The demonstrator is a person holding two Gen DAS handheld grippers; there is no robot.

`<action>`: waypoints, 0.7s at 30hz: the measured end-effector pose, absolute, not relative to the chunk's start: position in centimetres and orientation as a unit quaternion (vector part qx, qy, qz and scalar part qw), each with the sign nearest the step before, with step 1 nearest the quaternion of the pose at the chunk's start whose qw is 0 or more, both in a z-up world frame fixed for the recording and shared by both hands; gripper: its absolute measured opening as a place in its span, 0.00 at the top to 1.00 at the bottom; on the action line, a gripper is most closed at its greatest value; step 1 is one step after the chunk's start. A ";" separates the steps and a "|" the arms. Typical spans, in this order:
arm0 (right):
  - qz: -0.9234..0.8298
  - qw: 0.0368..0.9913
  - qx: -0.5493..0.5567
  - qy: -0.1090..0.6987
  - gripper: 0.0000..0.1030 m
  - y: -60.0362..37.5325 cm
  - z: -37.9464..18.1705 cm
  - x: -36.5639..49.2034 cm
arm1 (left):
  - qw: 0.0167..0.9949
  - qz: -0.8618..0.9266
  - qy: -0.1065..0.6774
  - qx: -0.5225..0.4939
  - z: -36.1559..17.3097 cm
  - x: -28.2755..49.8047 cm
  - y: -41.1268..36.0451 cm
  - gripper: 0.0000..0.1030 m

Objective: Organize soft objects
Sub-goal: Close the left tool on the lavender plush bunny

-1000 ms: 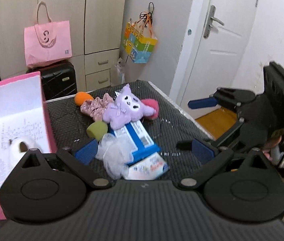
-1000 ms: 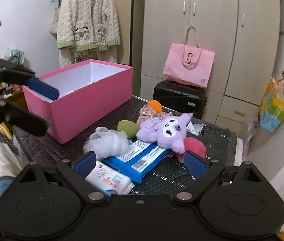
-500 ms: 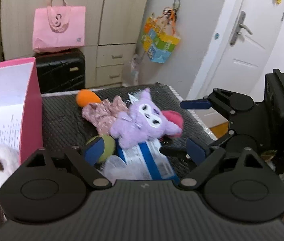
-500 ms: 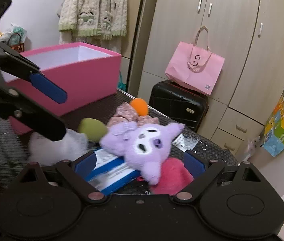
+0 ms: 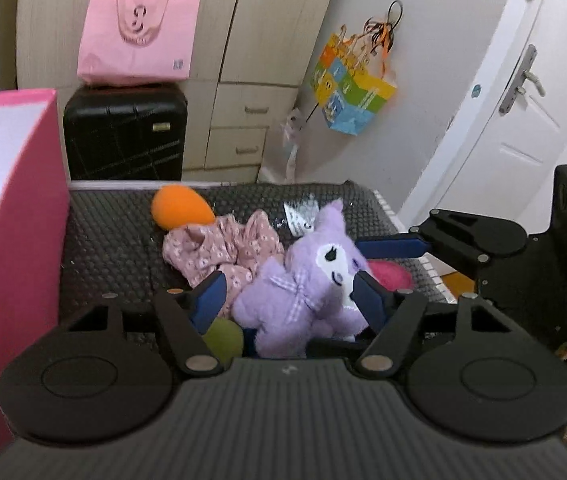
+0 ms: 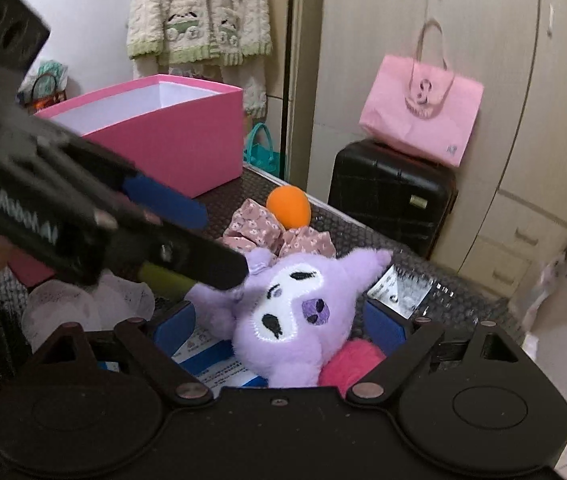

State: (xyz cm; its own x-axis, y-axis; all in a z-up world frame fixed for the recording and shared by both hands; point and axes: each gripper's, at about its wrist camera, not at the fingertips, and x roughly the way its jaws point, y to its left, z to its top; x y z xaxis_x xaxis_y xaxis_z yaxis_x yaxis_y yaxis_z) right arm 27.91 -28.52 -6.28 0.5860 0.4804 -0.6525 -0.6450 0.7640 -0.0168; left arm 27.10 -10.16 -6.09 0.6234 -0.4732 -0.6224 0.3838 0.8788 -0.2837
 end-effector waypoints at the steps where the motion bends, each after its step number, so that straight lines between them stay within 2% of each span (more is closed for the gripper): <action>1: 0.318 0.880 -0.125 0.328 0.19 -28.6 -6.5 28.0 | 0.899 -0.236 0.364 -0.060 -6.3 27.2 -10.3 0.35; 4: 0.328 0.876 -0.109 0.336 0.23 -29.0 -7.0 28.3 | 0.894 -0.240 0.374 -0.056 -6.6 27.3 -10.4 0.40; 13: 0.336 0.878 -0.096 0.327 0.28 -29.6 -7.7 28.3 | 0.884 -0.235 0.398 -0.074 -7.7 27.4 -10.6 0.41; 16: 0.336 0.878 -0.094 0.327 0.29 -29.7 -7.7 28.2 | 0.876 -0.242 0.405 -0.095 -7.7 27.4 -10.7 0.36; 21: 0.334 0.878 -0.092 0.329 0.30 -29.7 -7.7 28.3 | 0.873 -0.237 0.409 -0.118 -8.1 27.4 -10.8 0.34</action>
State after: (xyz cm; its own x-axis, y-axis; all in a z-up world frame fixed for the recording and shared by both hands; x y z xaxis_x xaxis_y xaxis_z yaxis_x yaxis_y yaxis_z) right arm 28.33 -29.66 -7.70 0.5601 0.5270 -0.6392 -0.6482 0.7593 0.0580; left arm 27.44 -10.81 -8.14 0.5531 -0.5106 -0.6583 0.3170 0.8597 -0.4005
